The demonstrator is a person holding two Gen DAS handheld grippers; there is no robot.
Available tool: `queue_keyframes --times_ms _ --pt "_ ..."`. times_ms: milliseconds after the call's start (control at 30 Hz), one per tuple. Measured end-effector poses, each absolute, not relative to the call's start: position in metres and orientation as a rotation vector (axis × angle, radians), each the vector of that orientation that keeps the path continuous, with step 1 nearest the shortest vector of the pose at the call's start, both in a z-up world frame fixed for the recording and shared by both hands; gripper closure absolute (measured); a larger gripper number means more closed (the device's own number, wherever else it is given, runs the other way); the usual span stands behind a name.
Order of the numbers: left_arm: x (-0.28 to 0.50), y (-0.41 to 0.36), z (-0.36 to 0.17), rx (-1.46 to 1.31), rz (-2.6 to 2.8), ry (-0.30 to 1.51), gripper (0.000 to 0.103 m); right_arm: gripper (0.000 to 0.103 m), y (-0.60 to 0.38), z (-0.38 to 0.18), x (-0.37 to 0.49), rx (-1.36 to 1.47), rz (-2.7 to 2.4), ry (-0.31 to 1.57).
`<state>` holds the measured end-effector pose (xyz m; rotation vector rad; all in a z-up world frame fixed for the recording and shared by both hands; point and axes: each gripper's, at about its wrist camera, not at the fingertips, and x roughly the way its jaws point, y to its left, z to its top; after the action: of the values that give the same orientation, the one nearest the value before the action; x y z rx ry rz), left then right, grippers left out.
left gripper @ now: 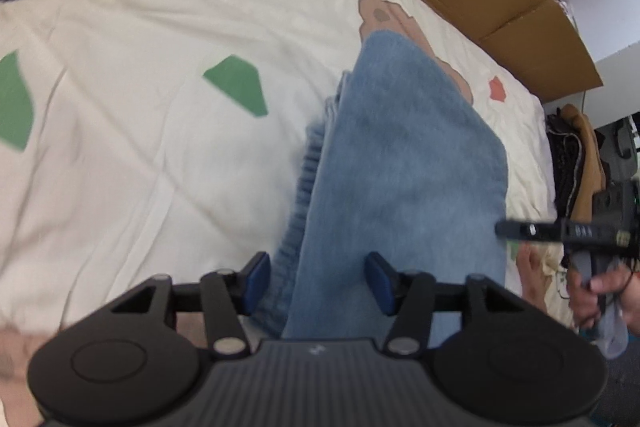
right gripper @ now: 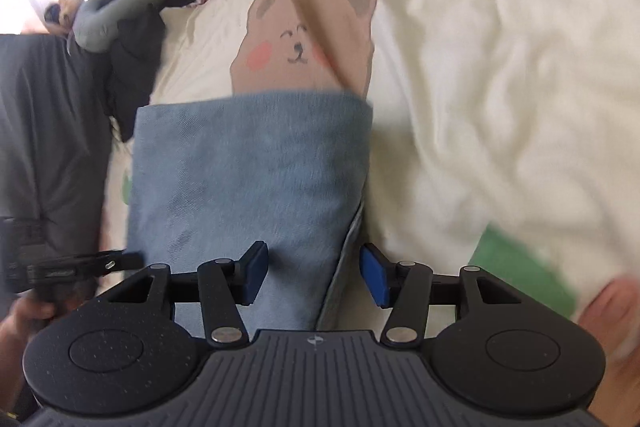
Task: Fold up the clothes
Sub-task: 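Close both grippers on the stack edge, pinching the folded jeans, then lift the folded jeans stack off the duvet with both grippers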
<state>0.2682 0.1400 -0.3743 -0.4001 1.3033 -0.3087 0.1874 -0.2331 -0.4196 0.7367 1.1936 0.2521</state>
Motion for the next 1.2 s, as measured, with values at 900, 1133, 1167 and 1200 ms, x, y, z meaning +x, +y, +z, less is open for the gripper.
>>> queue_keyframes --times_ms 900,1133,1167,1200 --pt "0.306 0.132 -0.407 -0.545 -0.429 1.349 0.041 0.084 -0.246 -0.433 0.182 0.967 0.401 1.134" --pt "0.305 0.123 -0.415 -0.558 -0.420 1.342 0.031 0.060 -0.242 -0.449 0.188 0.973 0.412 1.208" --pt "0.305 0.122 -0.415 -0.556 -0.424 1.342 0.030 0.058 -0.237 -0.451 0.189 0.958 0.425 1.223" --pt "0.305 0.123 -0.416 -0.558 -0.428 1.343 0.030 0.056 -0.232 -0.452 0.190 0.940 0.439 1.234"
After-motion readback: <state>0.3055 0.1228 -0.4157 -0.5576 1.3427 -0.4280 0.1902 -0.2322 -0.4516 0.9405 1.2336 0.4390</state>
